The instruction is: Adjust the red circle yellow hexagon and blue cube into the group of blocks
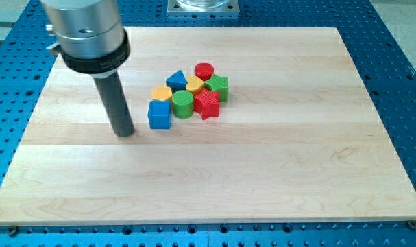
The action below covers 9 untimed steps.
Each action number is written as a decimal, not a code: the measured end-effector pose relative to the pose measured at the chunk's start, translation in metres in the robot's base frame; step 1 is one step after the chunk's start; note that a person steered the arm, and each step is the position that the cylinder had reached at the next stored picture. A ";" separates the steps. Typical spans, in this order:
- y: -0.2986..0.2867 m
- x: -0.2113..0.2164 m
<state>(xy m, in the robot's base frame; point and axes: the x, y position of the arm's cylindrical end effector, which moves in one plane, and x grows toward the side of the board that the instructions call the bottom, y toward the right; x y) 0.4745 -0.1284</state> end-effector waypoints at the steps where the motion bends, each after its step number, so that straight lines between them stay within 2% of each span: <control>1: 0.016 0.000; 4: 0.050 -0.026; 5: 0.027 -0.014; 6: -0.018 -0.030; 7: 0.025 -0.048; 8: 0.043 -0.049; 9: -0.010 -0.082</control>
<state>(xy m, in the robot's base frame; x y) 0.3927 -0.1382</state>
